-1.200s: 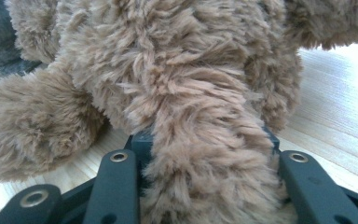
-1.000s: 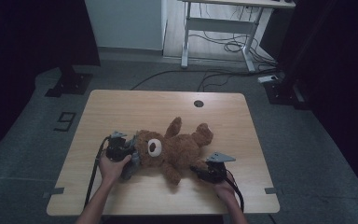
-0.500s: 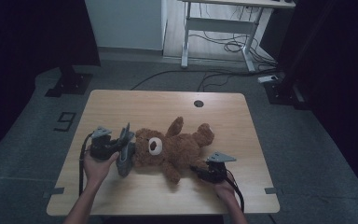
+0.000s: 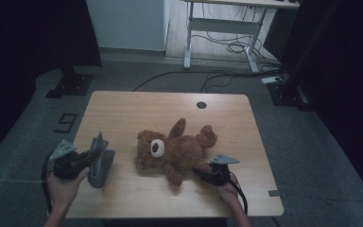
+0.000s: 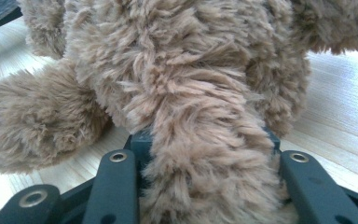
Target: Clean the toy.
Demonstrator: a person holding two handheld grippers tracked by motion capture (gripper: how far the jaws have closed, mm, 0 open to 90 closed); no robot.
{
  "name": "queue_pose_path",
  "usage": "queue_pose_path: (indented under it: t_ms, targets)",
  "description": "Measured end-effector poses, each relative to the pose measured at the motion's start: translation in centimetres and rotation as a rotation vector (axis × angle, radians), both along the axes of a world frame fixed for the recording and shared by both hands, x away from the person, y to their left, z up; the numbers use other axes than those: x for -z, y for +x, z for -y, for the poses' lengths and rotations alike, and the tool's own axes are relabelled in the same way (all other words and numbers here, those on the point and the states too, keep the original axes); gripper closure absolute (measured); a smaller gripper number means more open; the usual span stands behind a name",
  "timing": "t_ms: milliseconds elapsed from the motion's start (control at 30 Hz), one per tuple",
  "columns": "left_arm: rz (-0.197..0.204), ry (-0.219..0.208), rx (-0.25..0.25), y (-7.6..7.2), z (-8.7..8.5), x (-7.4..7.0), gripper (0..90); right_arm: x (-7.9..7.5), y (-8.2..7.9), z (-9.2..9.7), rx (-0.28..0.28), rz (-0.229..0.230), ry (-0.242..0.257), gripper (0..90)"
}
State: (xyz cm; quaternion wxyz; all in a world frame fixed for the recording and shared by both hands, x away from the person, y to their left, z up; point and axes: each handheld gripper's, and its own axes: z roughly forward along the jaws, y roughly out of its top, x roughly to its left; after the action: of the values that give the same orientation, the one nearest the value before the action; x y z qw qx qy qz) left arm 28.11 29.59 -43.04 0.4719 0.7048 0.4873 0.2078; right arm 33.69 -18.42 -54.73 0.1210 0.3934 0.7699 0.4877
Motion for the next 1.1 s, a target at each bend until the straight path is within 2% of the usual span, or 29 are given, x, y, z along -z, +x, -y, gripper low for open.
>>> queue_pose_path:
  t_ms: [33, 133, 267, 300, 333, 367, 400, 433, 467, 500, 567, 633, 667, 700, 733, 800, 933, 1000, 1100]
  targets:
    - [0.0, 0.01, -0.015, -0.8, -0.8, 0.1, 83.2, 0.0, 0.0, 0.0, 0.0, 0.0, 0.0, 57.1]
    - [-0.001, 0.019, -0.036, -1.7, -1.6, 0.4, 83.3, 0.0, 0.0, 0.0, 0.0, 0.0, 0.001, 57.0]
    - [-0.027, 0.023, -0.031, -1.5, -1.3, 1.3, 83.1, 0.0, 0.1, 0.0, 0.0, -0.002, 0.003, 56.9]
    - [-0.056, 0.041, -0.008, -0.8, 0.0, 2.4, 83.0, 0.0, 0.1, 0.0, 0.002, -0.003, 0.005, 56.9]
    - [-0.056, 0.041, -0.008, -0.8, 0.0, 2.4, 82.9, 0.0, 0.1, 0.0, 0.002, -0.003, 0.005, 56.9]
    - [-0.1, 0.066, 0.022, 0.1, 1.6, 4.0, 83.0, 0.0, 0.0, 0.0, 0.003, -0.002, 0.003, 56.9]
    - [-0.1, 0.066, 0.022, 0.1, 1.6, 4.0, 82.8, 0.0, 0.0, 0.0, 0.003, -0.002, 0.003, 56.9]
    - [-0.153, 0.097, 0.044, 1.2, 3.2, 5.8, 82.8, 0.0, 0.0, 0.0, 0.002, -0.001, 0.002, 56.8]
    - [-0.171, 0.13, 0.049, 1.6, 3.9, 6.6, 82.7, 0.0, 0.0, 0.0, 0.002, 0.0, 0.002, 56.8]
    - [-0.19, 0.155, 0.054, 2.0, 4.5, 7.5, 82.6, 0.0, 0.0, 0.0, 0.001, 0.0, 0.002, 56.7]
    - [-0.234, 0.163, 0.061, 2.5, 5.1, 8.9, 82.6, 0.0, 0.0, 0.0, -0.001, 0.0, 0.004, 56.7]
    - [-0.263, 0.194, 0.048, 2.7, 5.0, 9.9, 82.2, 0.1, 0.0, 0.1, -0.004, 0.0, 0.005, 56.6]
    - [-0.263, 0.194, 0.048, 2.7, 5.0, 9.9, 82.2, 0.1, 0.0, 0.1, -0.005, -0.001, 0.006, 56.6]
    - [-0.275, 0.163, 0.037, 2.5, 4.3, 10.3, 82.1, 0.1, 0.1, 0.1, -0.006, -0.002, 0.006, 56.6]
    - [-0.275, 0.163, 0.037, 2.5, 4.3, 10.3, 82.0, 0.1, 0.1, 0.1, -0.006, -0.002, 0.006, 56.6]
    - [-0.278, 0.168, 0.002, 2.0, 2.8, 10.2, 82.0, 0.1, 0.0, 0.1, -0.005, 0.0, 0.005, 56.6]
    - [-0.288, 0.144, -0.011, 1.2, 1.1, 10.4, 80.7, 0.1, 0.0, 0.0, -0.002, -0.001, 0.005, 56.5]
    - [-0.285, 0.127, -0.007, 1.1, 0.9, 10.5, 79.4, 0.1, 0.0, 0.1, -0.003, 0.001, 0.005, 56.5]
    - [-0.286, 0.139, 0.01, 1.3, 1.4, 10.5, 73.3, 0.1, 0.1, 0.1, -0.002, -0.001, 0.009, 56.2]
